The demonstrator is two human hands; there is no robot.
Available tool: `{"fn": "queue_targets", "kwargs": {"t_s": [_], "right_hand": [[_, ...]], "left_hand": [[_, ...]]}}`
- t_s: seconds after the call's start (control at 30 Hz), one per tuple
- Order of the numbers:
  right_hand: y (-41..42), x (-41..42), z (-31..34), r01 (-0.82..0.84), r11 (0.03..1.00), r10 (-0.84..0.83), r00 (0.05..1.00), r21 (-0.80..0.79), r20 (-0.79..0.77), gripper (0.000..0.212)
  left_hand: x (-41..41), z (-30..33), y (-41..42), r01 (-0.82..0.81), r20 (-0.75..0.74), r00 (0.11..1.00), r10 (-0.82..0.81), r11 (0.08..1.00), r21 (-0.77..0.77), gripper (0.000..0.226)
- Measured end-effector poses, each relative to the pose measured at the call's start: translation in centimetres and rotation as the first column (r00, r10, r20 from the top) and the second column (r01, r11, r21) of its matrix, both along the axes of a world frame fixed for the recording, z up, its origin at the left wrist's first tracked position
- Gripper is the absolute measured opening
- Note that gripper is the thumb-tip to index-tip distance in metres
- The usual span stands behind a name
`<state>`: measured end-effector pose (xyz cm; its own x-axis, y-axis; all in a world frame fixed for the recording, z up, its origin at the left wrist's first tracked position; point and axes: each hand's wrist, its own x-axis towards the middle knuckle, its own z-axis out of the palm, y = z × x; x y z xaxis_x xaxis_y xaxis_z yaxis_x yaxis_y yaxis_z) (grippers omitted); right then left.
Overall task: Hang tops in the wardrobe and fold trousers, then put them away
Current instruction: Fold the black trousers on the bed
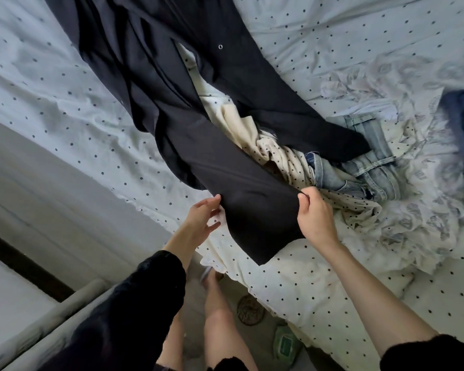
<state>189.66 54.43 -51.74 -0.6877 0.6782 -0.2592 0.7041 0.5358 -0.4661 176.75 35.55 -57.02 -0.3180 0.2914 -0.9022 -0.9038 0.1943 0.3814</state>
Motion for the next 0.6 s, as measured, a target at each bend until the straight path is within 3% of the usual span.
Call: {"fn": "queue_targets", "kwargs": {"t_s": [0.23,0.47,0.6], "right_hand": [[1.7,1.0,1.4,-0.024,0.997,0.025,1.0,-0.068,0.018,0.02],[2.7,1.6,2.4,0.027,0.987,-0.027,1.0,-0.158,0.001,0.016],[3.6,1.8,2.7,0.12,0.96,-0.136,0.99,-0.254,-0.044,0.017]], "left_hand": [[0.9,0.9,1.6,-0.02,0.04,0.999,0.017,0.998,0.063,0.027],[1.5,0.8,2.5,-0.128,0.119,0.985,0.128,0.992,-0.009,0.028],[1.9,0.8,3.6,0.008,0.088,0.996,-0.013,0.998,0.055,0.023]]}}
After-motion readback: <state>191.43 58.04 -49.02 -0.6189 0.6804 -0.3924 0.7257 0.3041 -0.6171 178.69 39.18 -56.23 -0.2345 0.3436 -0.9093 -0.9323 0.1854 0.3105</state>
